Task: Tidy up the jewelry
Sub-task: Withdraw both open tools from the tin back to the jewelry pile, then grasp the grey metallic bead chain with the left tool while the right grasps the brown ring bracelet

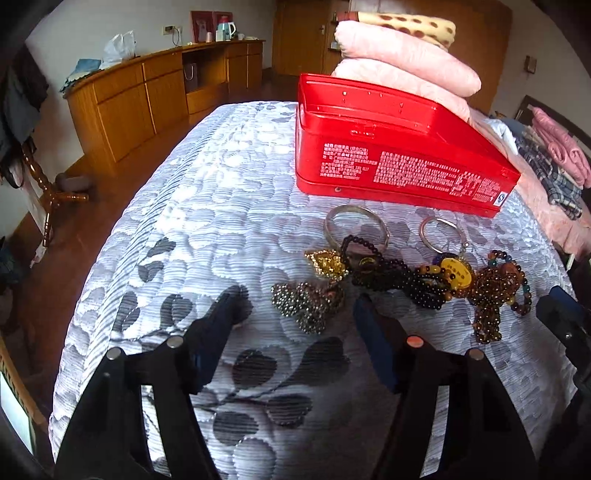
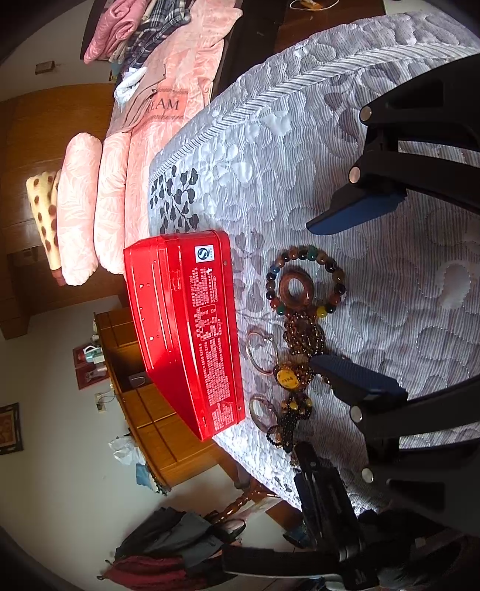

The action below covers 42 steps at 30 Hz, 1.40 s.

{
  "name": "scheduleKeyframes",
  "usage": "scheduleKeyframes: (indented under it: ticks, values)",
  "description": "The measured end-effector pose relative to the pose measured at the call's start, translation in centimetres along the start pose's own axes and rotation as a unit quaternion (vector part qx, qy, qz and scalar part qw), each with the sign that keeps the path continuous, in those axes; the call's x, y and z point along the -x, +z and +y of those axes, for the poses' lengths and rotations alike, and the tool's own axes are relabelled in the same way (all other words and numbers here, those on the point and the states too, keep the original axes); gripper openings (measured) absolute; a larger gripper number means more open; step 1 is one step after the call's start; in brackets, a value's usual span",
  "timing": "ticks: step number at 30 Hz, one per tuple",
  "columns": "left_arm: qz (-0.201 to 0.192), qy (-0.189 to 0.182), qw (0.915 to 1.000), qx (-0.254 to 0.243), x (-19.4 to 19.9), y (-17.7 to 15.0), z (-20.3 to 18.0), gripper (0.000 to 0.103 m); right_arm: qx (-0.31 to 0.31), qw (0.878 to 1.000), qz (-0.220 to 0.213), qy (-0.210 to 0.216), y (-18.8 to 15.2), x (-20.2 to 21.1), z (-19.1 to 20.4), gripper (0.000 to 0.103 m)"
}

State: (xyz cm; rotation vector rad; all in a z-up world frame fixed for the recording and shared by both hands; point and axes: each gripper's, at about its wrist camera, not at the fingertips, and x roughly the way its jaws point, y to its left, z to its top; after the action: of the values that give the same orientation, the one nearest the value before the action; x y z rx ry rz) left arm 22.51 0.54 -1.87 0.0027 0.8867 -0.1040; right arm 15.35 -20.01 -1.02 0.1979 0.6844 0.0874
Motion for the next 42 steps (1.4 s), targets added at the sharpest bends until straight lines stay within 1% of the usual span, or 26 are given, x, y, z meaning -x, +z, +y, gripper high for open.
scheduleKeyframes:
  ticks: [1,4,5,6,7,9,11,12,14,17,20,22,24,28,31,33,38,42]
  values:
    - [0.001,0.003,1.0,-0.003,-0.1,0.1,-0.1,0.065,-0.001,1.0,0.0,0.0,0.0,0.0,0.0,0.067]
    - [-0.001,0.008,0.9999,-0.007,0.1,0.0,-0.3,0.054,-0.003,1.0,0.003,-0.001,0.0,-0.1,-0.1,0.067]
    - [-0.003,0.008,0.9999,-0.006,0.2,-0.1,-0.3,0.048,-0.004,1.0,0.004,-0.002,0.0,-0.2,0.0,0.067]
    - [-0.005,0.008,0.9999,-0.006,0.3,0.1,-0.3,0.039,-0.004,1.0,0.005,-0.004,0.1,-0.2,0.0,0.067]
    - [-0.007,0.007,0.9999,-0.008,0.4,0.1,-0.3,0.032,-0.003,1.0,0.005,-0.005,0.1,-0.2,0.0,0.067]
    - [-0.01,0.011,0.9998,-0.013,0.6,0.0,-0.5,0.024,-0.004,1.0,0.007,-0.006,0.1,-0.3,-0.1,0.067]
    - [-0.013,0.008,0.9998,-0.014,0.8,-0.1,-0.4,0.023,-0.011,1.0,0.013,-0.005,0.1,-0.4,-0.4,0.067]
    - [-0.015,0.004,0.9998,-0.011,0.9,-0.1,-0.3,0.019,-0.018,1.0,0.017,-0.003,0.2,-0.5,-0.6,0.067]
    - [-0.019,-0.009,0.9998,-0.005,1.2,-0.1,0.0,0.018,-0.023,1.0,0.017,-0.003,0.3,-0.4,-0.9,0.067]
    - [-0.019,-0.02,0.9996,-0.002,1.8,-0.4,0.2,0.018,-0.018,1.0,0.014,-0.02,0.4,-0.1,-1.1,0.066]
    - [-0.021,-0.038,0.9991,0.004,2.4,-0.8,0.2,0.018,-0.019,0.999,0.02,-0.03,0.7,-0.4,-1.5,0.058]
    - [-0.025,-0.047,0.9986,0.001,2.8,-1.0,-0.1,0.018,-0.019,0.999,0.028,-0.034,0.9,-0.7,-1.7,0.05]
    - [-0.027,-0.053,0.9982,-0.003,2.9,-1.0,-0.4,0.018,-0.018,0.999,0.035,-0.033,1.0,-1.1,-1.7,0.049]
    - [-0.028,-0.055,0.9981,-0.005,2.7,-1.2,-0.6,0.018,-0.014,0.999,0.043,-0.03,1.2,-1.6,-1.6,0.038]
    - [-0.03,-0.058,0.9979,-0.003,2.8,-1.1,-0.6,0.018,-0.01,0.999,0.042,-0.019,1.3,-1.8,-1.3,0.038]
    - [-0.031,-0.056,0.9979,-0.003,2.8,-1.1,-0.5,0.018,-0.007,0.999,0.042,-0.018,1.6,-2.0,-1.0,0.038]
    - [-0.039,-0.055,0.9977,-0.003,3.1,-1.0,-0.2,0.018,0.005,0.999,0.052,-0.014,1.9,-2.8,-0.3,0.025]
    - [-0.039,-0.058,0.9976,0.0,3.1,-1.0,0.3,0.018,0.005,0.997,0.071,-0.017,1.8,-3.6,-0.3,0.024]
